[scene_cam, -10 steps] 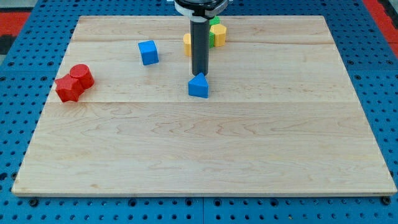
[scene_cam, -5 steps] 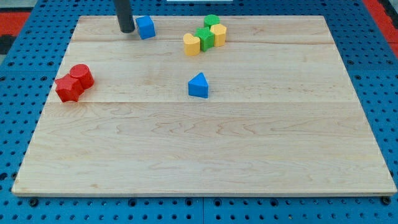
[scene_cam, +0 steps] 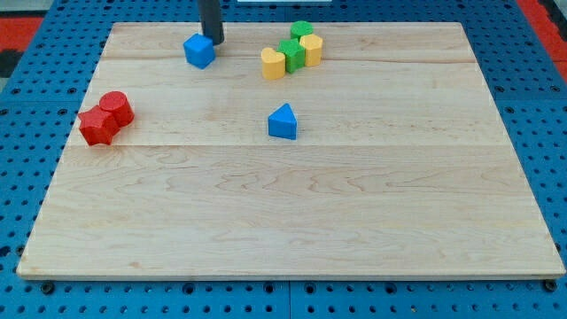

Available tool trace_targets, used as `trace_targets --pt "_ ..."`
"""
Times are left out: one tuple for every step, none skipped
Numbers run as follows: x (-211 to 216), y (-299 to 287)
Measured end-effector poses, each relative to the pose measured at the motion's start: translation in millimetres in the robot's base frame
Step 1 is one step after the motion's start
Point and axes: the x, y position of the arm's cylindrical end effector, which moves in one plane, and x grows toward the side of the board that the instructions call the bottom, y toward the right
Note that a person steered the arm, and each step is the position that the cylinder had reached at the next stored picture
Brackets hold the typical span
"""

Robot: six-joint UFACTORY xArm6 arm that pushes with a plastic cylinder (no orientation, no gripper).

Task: Move the blue triangle diagonally bottom right to the blue cube

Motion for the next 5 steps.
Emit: trace_targets --pt "4.0 -17.6" --pt "-5.4 -28.2" --pt "36.1 -19.4" --pt "51.6 -19.8" --pt "14.9 -74.6"
